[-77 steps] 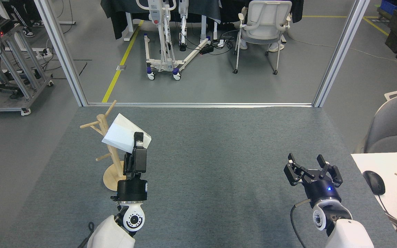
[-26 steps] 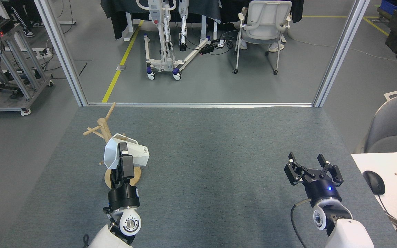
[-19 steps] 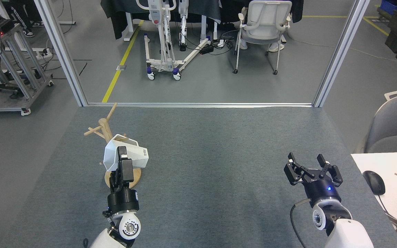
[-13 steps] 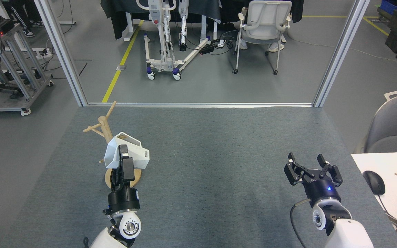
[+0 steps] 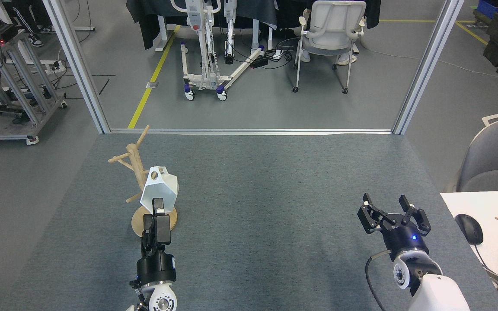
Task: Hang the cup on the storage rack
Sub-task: 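Open the left gripper and pull it back from the cup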
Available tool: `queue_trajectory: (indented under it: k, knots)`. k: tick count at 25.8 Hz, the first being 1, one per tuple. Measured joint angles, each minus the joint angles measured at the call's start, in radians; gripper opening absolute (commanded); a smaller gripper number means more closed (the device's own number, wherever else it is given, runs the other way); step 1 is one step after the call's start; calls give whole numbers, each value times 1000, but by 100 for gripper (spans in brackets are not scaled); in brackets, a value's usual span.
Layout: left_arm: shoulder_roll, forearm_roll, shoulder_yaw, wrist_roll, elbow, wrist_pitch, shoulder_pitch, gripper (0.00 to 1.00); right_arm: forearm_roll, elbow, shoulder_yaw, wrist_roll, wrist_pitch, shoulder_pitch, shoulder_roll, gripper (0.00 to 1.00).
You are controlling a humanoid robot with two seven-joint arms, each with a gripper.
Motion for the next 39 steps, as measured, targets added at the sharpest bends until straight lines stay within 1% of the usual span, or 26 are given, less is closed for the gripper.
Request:
queue_trajectory:
  k: [5,9,14,17,19,23,26,31,36,39]
  knots:
    - [0,-1,-1,-10,5,1,15,99,0,1,0,-1,0,0,-1,98]
    - [2,-1,-1,-11,11,21,30,99,0,1,0,3,0,0,-1,98]
    - [5,-2,-1,-12,7,28,65,99,0,1,0,4,0,3,-2,98]
    - [15,-8,-10,-17,-16,9,91,99,-6,-4,1,4,0,4,-2,98]
    - [37,-35,-25,-34,-38,-14,103,99,-10,-10,1,4,2,-2,-2,98]
    - [64,-187,-38,-133,-91,-28,112,99,-13,-20,1,6,34,-7,-3,98]
    - [69,-344,-38,-237,-144,3,112,99,-14,-45,3,7,84,-2,-1,98]
    - [69,-573,-37,-380,-238,119,96,99,-12,-130,7,7,118,56,-4,99]
    - [69,-798,-36,-516,-312,276,73,99,-9,-237,8,4,125,143,-30,99]
    - [68,-888,-36,-598,-342,333,55,99,-7,-287,5,2,126,193,-41,99]
